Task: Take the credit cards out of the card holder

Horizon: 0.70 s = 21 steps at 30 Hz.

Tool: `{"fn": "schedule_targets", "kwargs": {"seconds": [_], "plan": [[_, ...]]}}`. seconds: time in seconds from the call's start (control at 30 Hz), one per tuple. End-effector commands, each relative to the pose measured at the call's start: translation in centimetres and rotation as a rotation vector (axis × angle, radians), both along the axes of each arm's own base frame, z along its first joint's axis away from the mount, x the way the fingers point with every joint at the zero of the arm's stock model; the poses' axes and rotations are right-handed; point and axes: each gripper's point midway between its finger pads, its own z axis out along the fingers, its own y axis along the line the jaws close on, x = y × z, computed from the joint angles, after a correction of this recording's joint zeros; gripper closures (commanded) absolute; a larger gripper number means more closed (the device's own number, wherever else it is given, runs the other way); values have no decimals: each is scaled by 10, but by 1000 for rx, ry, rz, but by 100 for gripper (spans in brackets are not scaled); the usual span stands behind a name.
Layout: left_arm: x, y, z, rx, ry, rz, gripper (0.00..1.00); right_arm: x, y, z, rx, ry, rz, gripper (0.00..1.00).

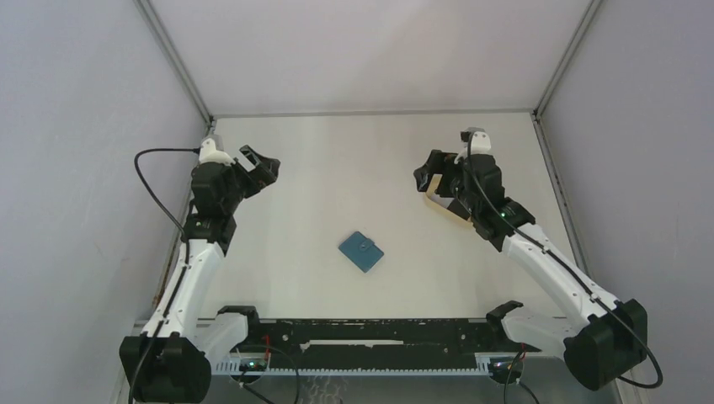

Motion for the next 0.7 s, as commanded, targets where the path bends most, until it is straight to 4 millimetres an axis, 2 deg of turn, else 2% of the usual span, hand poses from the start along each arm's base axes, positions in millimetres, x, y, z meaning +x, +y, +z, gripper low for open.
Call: {"fn": "schedule_targets", "kwargs": {"seconds": [0.0, 0.1, 0.17, 0.23, 0.3, 0.4, 0.5, 0.67], "plan": [[2, -9, -6, -64, 0, -35, 0, 15, -6, 10, -51, -28, -85, 0], [3, -26, -17, -120, 23, -104, 0, 22, -9, -13, -116, 21, -86, 0], [2, -39, -32, -99, 59, -127, 0, 25, -12, -31, -154, 76, -63, 0], [-2, -58, -51, -59, 109, -160, 0, 31, -23, -51, -184, 166, -73, 1], [-6, -71, -71, -51, 160, -185, 0, 40, -28, -68, -204, 240, -41, 5], [-9, -84, -96, -92, 217, -218, 0, 52, -22, -88, -236, 286, 42, 12], [-10, -89, -104, -112, 236, -237, 0, 58, -20, -117, -327, 359, 86, 15], [-12, -92, -105, -106, 239, -266, 0, 60, -5, -145, -430, 409, 166, 20]]}}
